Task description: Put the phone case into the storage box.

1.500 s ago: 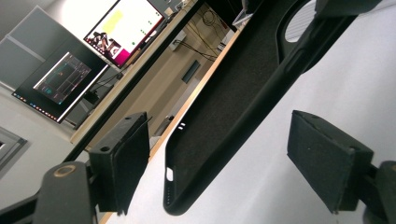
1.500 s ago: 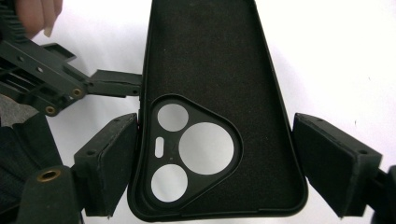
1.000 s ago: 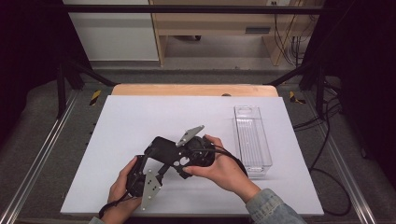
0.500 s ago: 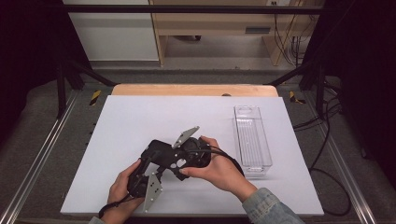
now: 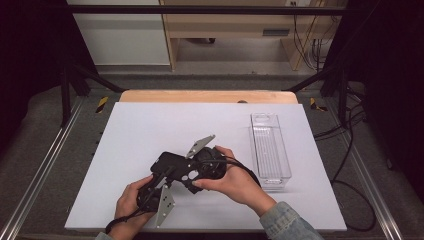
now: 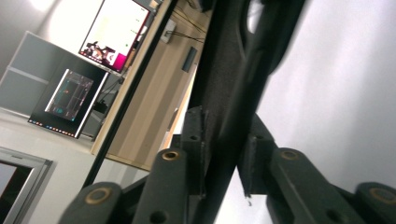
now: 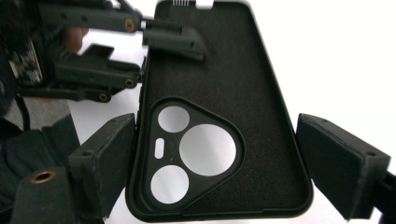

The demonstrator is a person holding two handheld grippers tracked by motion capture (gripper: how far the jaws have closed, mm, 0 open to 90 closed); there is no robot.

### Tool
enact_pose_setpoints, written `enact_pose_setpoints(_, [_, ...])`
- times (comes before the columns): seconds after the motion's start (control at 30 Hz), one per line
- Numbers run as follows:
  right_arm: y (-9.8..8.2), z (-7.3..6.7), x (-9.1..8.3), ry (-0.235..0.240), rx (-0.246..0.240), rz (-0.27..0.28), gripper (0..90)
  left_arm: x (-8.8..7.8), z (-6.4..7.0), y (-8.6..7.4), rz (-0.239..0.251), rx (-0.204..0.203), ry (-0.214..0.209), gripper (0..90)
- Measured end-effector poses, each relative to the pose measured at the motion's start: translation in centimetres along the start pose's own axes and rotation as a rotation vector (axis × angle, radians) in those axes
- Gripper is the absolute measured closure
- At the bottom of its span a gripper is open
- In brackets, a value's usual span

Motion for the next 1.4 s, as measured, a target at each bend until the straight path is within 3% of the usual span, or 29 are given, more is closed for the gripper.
enact_pose_setpoints(0.07, [0.0,0.3,0.1,0.015,0.028,0.040,13.4,0.1,0.2,-0.1,-0.008,0.002,-0.020,78.4])
enact_pose_setpoints(0.17, [-0.3,0.8,0.1,0.020,0.092,0.142,9.5,0.3,0.2,-0.4,-0.021,-0.038,-0.037,80.0])
enact_pose_setpoints(0.2, [-0.3,0.8,0.1,0.020,0.092,0.142,9.5,0.3,0.2,-0.4,-0.021,-0.038,-0.037,80.0])
enact_pose_setpoints(0.23, [-0.8,1.2,-0.1,0.028,0.137,0.228,7.2,0.4,0.1,-0.7,-0.025,-0.077,-0.043,80.1])
enact_pose_setpoints(0.27, [-1.0,1.2,-0.3,0.030,0.151,0.259,7.1,0.4,0.1,-0.7,-0.025,-0.077,-0.043,80.1])
enact_pose_setpoints(0.3, [-1.4,1.4,-0.4,0.029,0.166,0.301,6.5,0.5,0.0,-1.1,-0.035,-0.105,-0.045,80.1])
enact_pose_setpoints(0.43, [-3.1,1.8,-0.8,0.028,0.180,0.380,8.1,0.7,-0.1,-1.6,-0.061,-0.134,-0.041,80.1])
enact_pose_setpoints(0.63, [-5.1,2.3,-1.0,-0.010,0.203,0.448,6.8,1.0,-0.2,-1.9,-0.075,-0.187,-0.026,80.1])
enact_pose_setpoints(0.73, [-5.7,2.5,-0.8,-0.040,0.197,0.448,7.4,1.2,-0.4,-1.8,-0.074,-0.205,-0.013,80.1])
enact_pose_setpoints(0.93, [-6.4,2.7,-0.7,-0.080,0.214,0.495,7.3,0.8,-1.0,-1.6,-0.048,-0.253,0.010,80.1])
enact_pose_setpoints(1.07, [-6.5,2.7,-0.7,-0.082,0.220,0.515,7.6,0.5,-1.7,-1.7,-0.020,-0.319,0.021,80.1])
enact_pose_setpoints(1.3, [-6.2,2.3,-0.4,-0.095,0.212,0.536,8.6,0.1,-2.4,-2.1,0.033,-0.479,0.005,80.1])
enact_pose_setpoints(1.33, [-6.1,2.2,-0.3,-0.096,0.213,0.539,8.6,0.1,-2.4,-2.1,0.033,-0.479,0.005,80.1])
enact_pose_setpoints(1.4, [-6.1,2.1,-0.1,-0.095,0.213,0.538,8.6,-0.1,-2.7,-2.2,0.058,-0.539,-0.004,80.1])
Point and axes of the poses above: each handheld gripper's, and its own axes: x roughly forward along the jaws, y roughly out of its top, z roughly to its right, the point moved 4 cm from there along x, roughly forward along the jaws, and after that the axes turned 3 degrees about x, right-handed, at the moved point
